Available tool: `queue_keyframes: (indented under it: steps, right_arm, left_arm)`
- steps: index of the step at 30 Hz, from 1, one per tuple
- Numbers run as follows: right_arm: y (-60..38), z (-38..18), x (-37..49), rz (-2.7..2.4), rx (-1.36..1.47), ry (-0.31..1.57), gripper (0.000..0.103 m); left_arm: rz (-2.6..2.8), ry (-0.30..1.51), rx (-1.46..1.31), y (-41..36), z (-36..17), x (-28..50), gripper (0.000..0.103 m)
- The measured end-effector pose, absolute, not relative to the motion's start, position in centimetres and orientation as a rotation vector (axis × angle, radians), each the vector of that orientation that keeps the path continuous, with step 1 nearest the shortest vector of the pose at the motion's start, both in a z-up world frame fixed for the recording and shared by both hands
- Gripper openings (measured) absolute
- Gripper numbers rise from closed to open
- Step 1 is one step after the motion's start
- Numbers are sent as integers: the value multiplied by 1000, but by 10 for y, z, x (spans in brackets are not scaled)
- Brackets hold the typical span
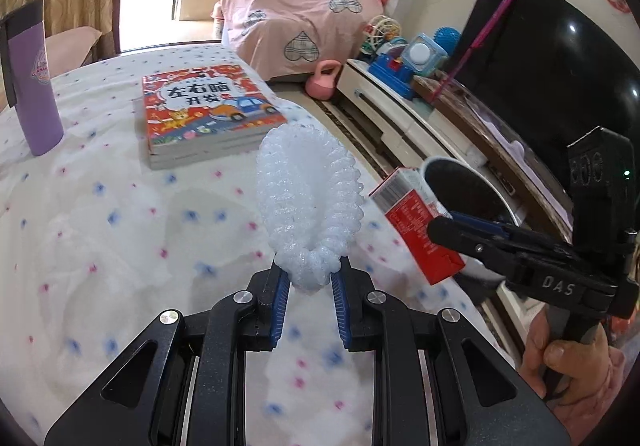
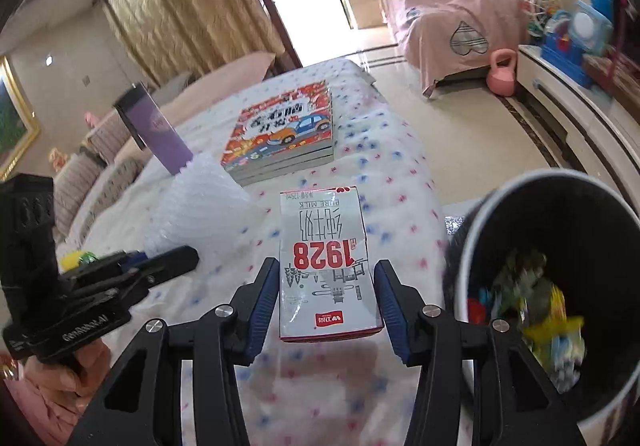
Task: Collect trash
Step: 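Grasp the white foam net sleeve with the left tool while the right tool grasps the red-white milk box, then carry the foam sleeve and milk box over the bin and open both tools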
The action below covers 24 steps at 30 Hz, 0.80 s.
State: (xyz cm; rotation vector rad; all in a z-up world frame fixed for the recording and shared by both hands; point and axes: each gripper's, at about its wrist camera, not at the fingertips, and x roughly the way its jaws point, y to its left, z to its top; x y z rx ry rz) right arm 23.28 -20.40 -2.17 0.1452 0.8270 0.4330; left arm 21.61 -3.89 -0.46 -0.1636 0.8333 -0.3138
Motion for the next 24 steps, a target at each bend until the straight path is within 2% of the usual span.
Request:
queue_keyframes:
  steps: [24]
  right_arm:
    - [-284,3,149,322,284,682,49]
  left_arm:
    - [-422,790,-21,-116,21,173,19]
